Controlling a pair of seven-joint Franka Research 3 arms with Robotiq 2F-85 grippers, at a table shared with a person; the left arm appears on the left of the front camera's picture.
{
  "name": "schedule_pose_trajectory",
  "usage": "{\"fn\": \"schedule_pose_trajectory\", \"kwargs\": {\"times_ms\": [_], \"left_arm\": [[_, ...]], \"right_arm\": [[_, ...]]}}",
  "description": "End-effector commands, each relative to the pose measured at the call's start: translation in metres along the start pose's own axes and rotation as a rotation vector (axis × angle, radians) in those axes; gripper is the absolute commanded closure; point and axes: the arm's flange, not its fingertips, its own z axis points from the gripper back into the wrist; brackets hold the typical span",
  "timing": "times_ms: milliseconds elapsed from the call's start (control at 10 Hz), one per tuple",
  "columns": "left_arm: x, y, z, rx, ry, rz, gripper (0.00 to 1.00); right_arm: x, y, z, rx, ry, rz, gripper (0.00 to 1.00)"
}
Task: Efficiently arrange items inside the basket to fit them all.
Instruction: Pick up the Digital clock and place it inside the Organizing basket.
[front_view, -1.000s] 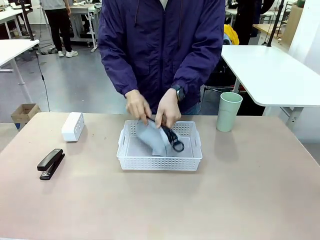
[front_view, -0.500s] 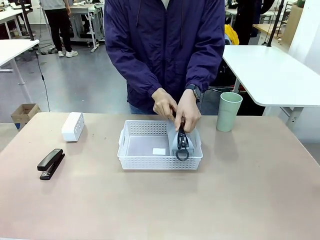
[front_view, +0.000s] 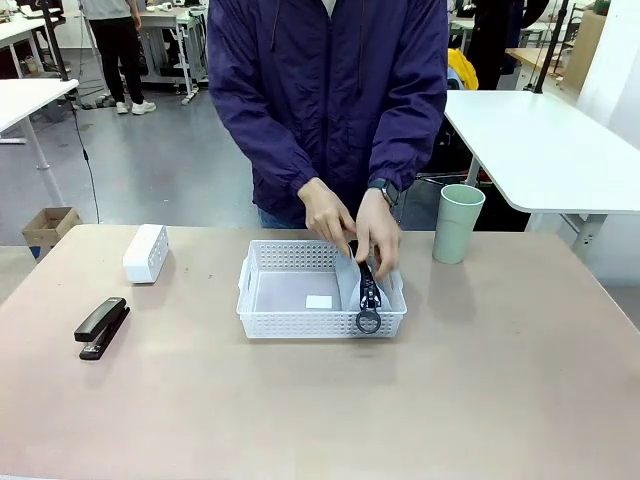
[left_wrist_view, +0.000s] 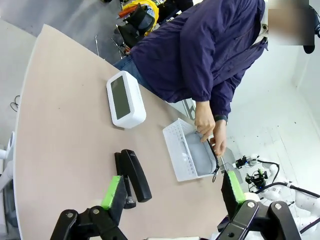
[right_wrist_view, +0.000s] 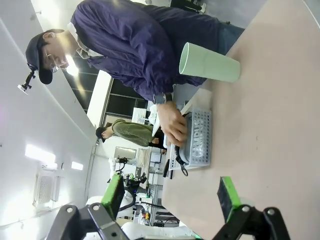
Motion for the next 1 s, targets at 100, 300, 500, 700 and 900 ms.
{"fn": "schedule_pose_trajectory", "kwargs": {"times_ms": [100,300,500,700,900], "left_arm": [[0.0,0.001,0.0,-0.015,-0.019,-0.012,0.0],[0.0,0.001,0.0,-0.015,-0.019,-0.012,0.0],[0.007,-0.004,-0.01,0.096,0.045,0.051,0.0],[0.037,-0.035,-0.045,0.154,0.222,-0.012,0.0],[0.067,-0.079,-0.098,0.31,0.426,-0.065,0.0]], "right_arm": [[0.001,0.001,-0.001,0.016,-0.008,0.014,0.0],[0.001,0.001,-0.001,0.016,-0.008,0.014,0.0],[0.001,0.001,-0.001,0.016,-0.008,0.014,0.0],[0.001,0.001,-0.001,0.016,-0.008,0.014,0.0],[0.001,0.001,-0.001,0.016,-0.008,0.014,0.0]]}}
